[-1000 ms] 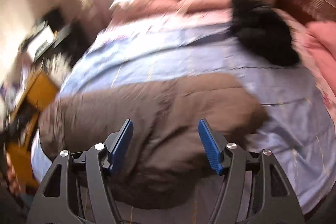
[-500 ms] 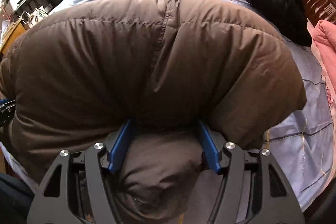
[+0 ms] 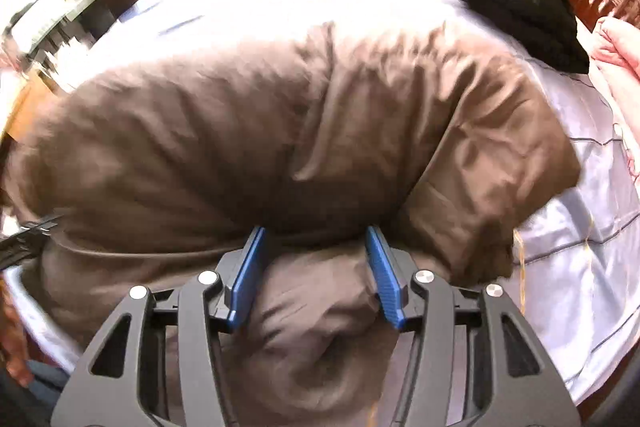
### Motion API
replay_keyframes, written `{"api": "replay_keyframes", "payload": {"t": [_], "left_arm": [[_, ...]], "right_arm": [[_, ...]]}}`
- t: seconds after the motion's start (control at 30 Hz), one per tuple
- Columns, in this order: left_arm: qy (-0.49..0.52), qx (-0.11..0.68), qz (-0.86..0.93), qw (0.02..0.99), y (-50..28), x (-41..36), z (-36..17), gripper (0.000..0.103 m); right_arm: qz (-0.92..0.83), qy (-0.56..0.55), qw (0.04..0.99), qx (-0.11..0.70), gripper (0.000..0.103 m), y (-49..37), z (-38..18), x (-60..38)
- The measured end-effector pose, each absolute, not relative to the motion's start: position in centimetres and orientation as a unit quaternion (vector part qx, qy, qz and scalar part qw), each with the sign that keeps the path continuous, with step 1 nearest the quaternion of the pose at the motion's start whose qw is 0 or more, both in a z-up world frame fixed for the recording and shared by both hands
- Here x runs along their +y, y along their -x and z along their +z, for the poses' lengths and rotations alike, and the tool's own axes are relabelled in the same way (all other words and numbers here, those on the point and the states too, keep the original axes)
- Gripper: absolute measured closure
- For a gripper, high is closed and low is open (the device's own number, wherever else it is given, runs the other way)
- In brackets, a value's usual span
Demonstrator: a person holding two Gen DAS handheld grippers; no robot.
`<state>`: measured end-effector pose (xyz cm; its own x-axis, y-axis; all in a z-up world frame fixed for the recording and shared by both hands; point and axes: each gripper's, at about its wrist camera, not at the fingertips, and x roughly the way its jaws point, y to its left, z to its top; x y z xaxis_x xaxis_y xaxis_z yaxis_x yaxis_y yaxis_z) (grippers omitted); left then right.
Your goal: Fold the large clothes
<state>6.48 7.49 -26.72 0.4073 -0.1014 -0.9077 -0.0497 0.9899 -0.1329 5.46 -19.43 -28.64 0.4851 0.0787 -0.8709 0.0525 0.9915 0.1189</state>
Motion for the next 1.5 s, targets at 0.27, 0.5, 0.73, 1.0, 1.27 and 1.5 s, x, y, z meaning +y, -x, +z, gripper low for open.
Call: {"api": "replay_keyframes", "payload": {"t": [0.27,0.5,0.73,1.0,1.27,1.5], "left_arm": [[0.037,0.538,0.037,0.841,-5.4,9.0,-28.0,0.029],[0.003,0.573,0.070,0.817,-7.2,8.5,-31.5,0.023],[0.024,0.570,0.064,0.819,-7.9,9.2,-30.5,0.037],[-0.033,0.396,0.004,0.918,-6.8,8.0,-18.5,0.018],[0.062,0.505,0.037,0.860,-19.1,13.4,-24.4,0.047],[0.060,0.567,0.042,0.820,-18.2,14.3,-30.5,0.046]], "right_arm": [[0.116,0.006,0.863,0.491,0.049,-1.7,-27.7,-13.2],[0.102,0.056,0.858,0.499,0.048,-2.1,-30.7,-11.1],[0.094,0.094,0.860,0.494,0.048,-3.0,-31.7,-10.7],[0.088,-0.012,0.894,0.440,0.049,-4.4,-22.9,-16.7],[-0.033,-0.104,0.874,0.474,0.050,-11.1,-26.9,-25.5],[-0.045,-0.145,0.841,0.520,0.052,-11.3,-31.0,-27.6]]}}
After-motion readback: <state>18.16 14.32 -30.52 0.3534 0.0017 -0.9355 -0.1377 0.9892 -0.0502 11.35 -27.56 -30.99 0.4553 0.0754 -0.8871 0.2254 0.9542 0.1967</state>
